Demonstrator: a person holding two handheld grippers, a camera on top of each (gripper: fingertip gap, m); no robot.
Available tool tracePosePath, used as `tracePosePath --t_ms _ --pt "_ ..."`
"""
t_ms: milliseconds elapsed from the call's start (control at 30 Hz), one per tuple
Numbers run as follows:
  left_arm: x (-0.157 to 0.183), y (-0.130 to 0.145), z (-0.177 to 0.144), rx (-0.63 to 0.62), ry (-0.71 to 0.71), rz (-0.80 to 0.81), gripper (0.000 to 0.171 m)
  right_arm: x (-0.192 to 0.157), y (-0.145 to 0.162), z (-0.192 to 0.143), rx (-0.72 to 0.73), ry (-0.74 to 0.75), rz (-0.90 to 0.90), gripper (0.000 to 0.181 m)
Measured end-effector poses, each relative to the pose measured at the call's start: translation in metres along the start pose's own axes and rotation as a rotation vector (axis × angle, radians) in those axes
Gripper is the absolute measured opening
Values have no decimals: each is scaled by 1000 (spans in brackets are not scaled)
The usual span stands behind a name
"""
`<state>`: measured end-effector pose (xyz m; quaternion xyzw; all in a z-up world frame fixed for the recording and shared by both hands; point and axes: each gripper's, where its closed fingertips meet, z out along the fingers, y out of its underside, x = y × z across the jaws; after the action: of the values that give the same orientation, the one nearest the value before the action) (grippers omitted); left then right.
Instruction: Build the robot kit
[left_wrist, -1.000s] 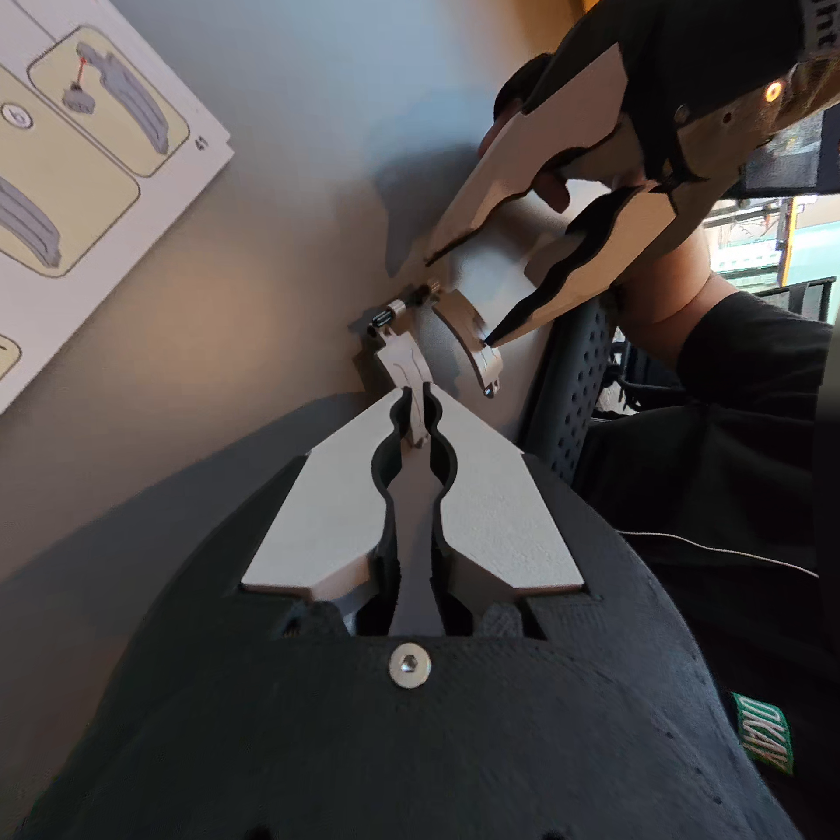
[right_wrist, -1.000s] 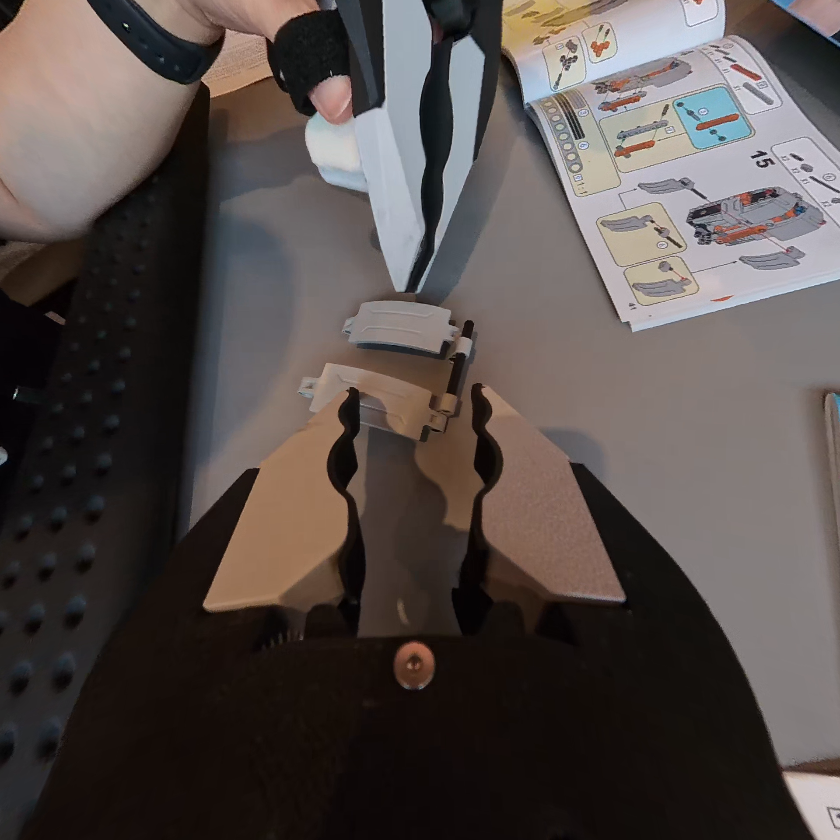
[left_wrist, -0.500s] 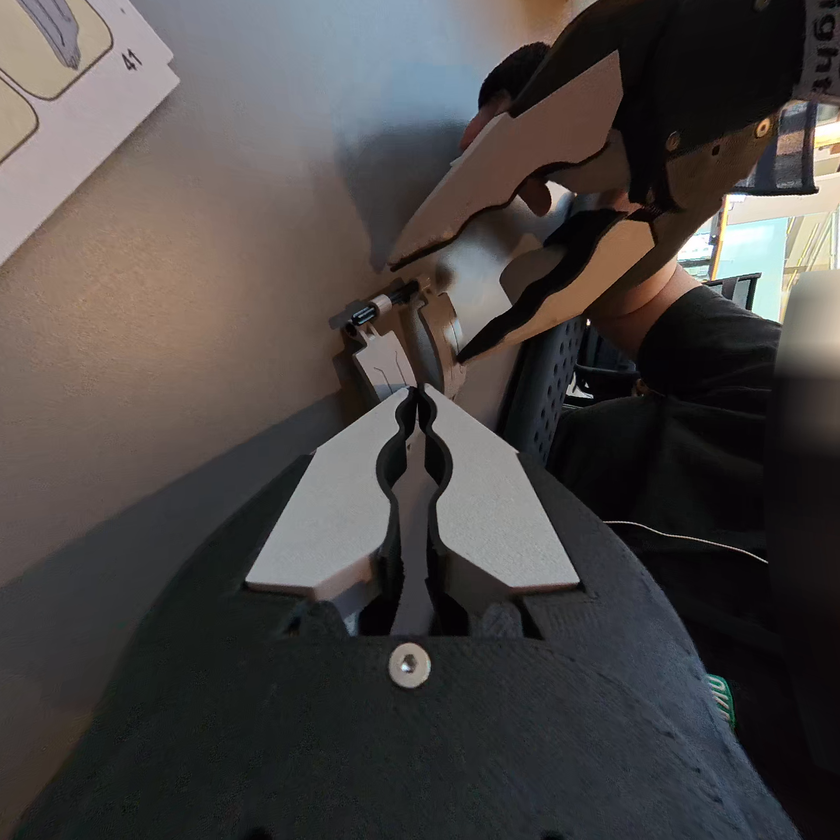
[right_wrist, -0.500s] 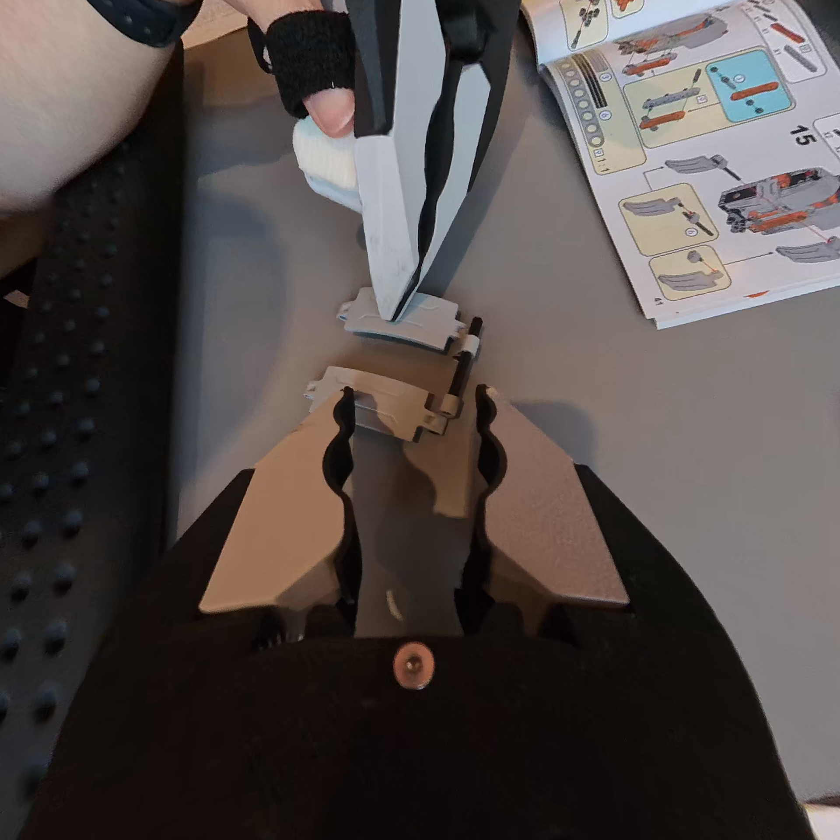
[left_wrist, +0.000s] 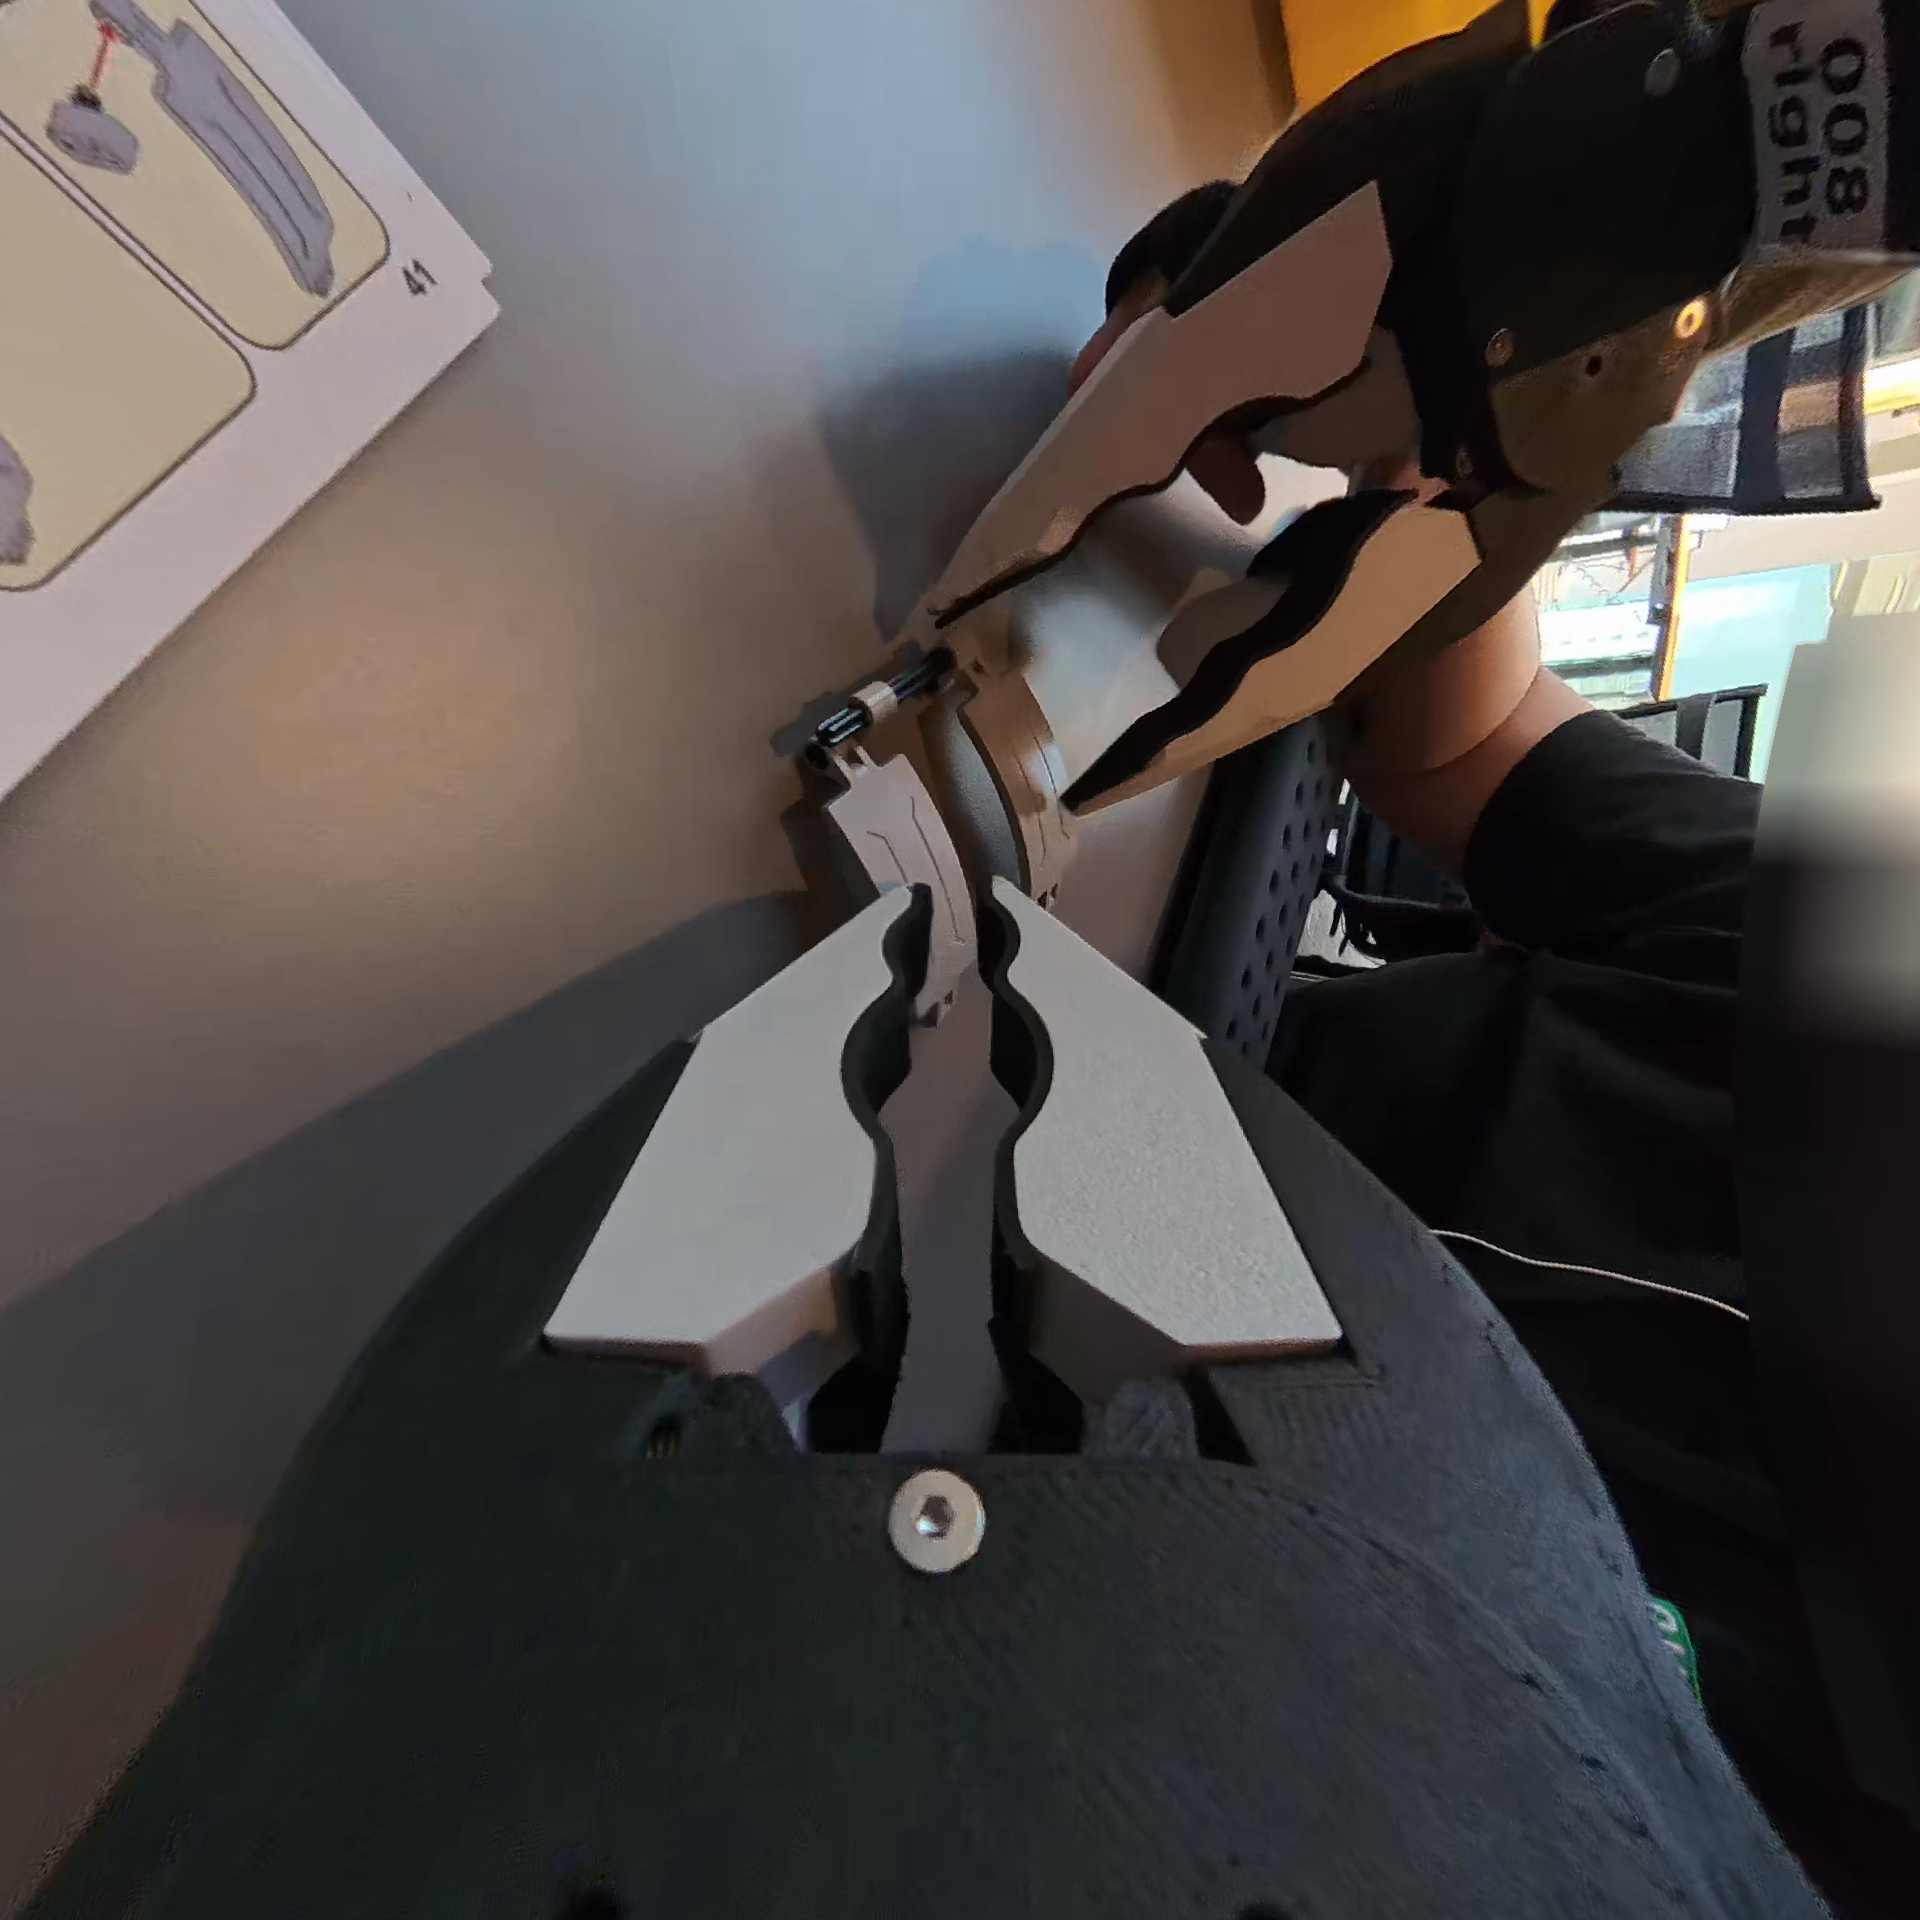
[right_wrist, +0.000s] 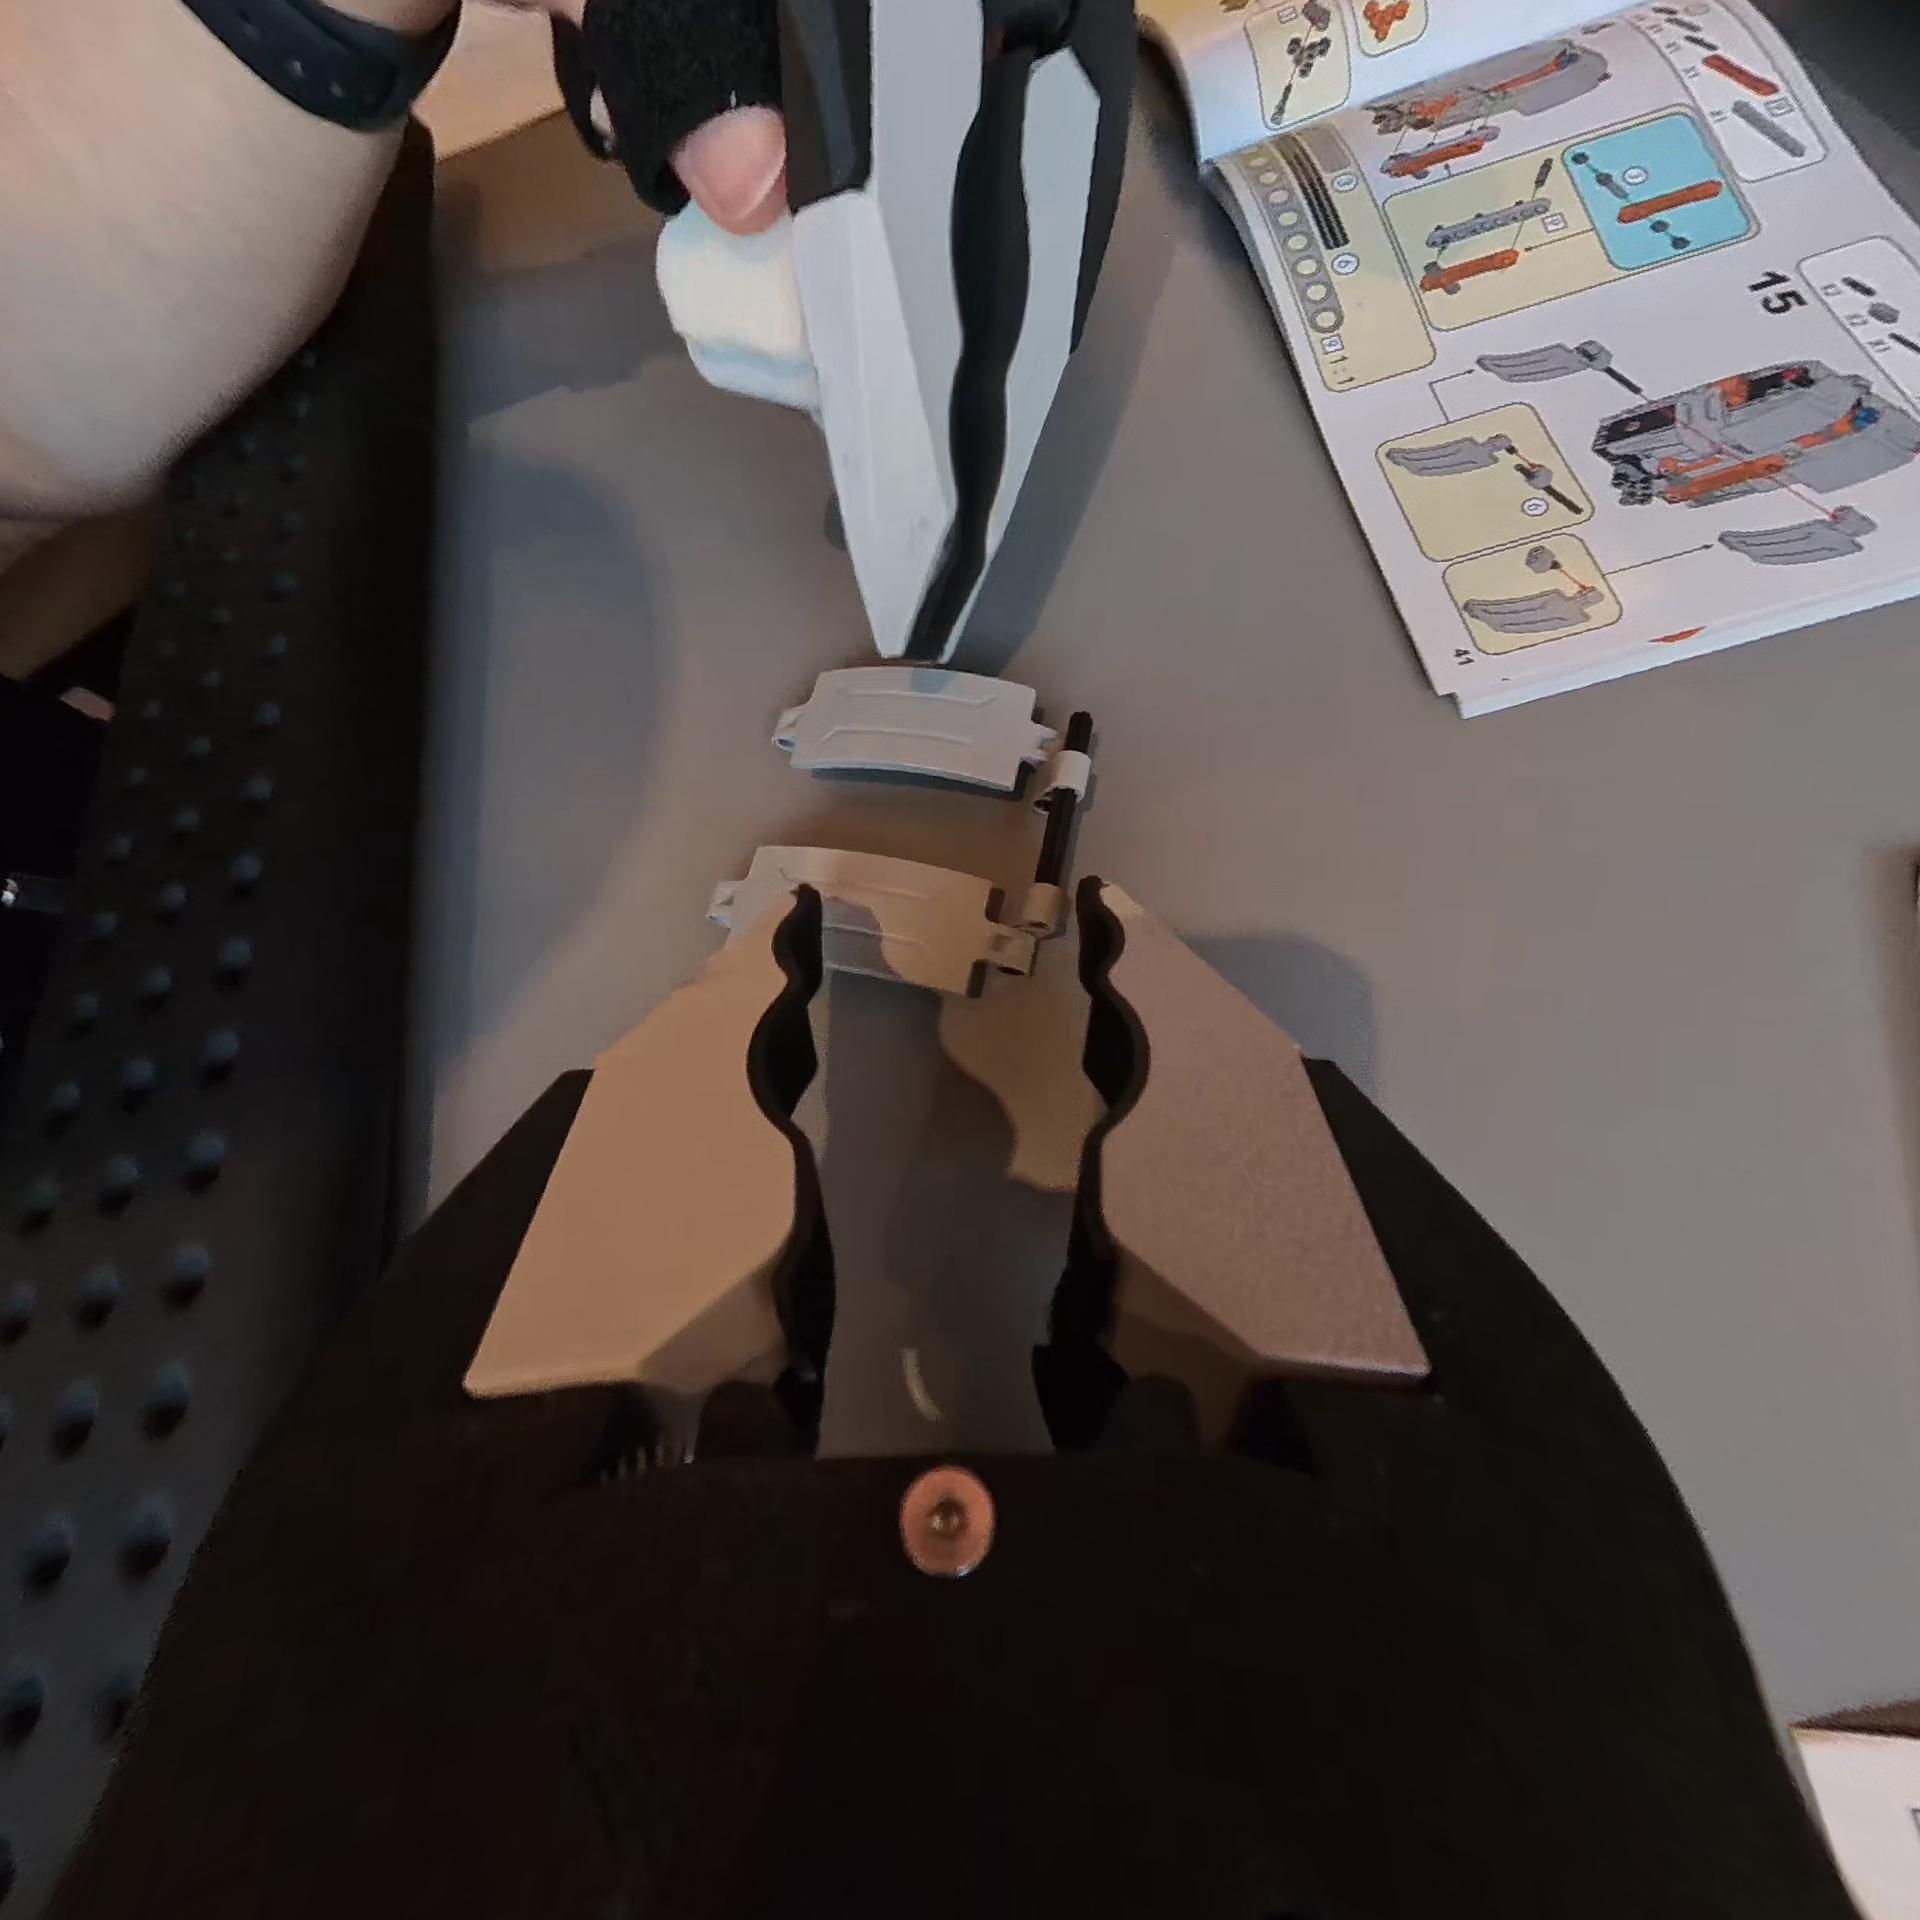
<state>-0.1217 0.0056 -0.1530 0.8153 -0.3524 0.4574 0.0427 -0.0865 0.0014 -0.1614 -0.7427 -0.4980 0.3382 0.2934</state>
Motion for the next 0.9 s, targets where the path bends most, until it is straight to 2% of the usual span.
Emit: tracePosePath --t_ms 100,200,367,500,733,900 --pt "-5 7 5 -38 -11 -31 13 1 -4 -4 33 -27 42 47" --pt "-8 11 11 -68 11 -77 19 3 8 -8 -9 -31 37 46" --pt "-10 4 9 -31 77 -119 15 0 7 -12 12 -84 90 44" --pt "-8 -2 2 10 51 -85 16 -4 16 -13 -39 -127 163 31" --pt "4 13 16 -91 -6 -5 34 -9 20 -8 -77 -127 107 25" --pt "-1 14 19 -123 -111 90 24 -18 22 -10 -92 -176 102 26"
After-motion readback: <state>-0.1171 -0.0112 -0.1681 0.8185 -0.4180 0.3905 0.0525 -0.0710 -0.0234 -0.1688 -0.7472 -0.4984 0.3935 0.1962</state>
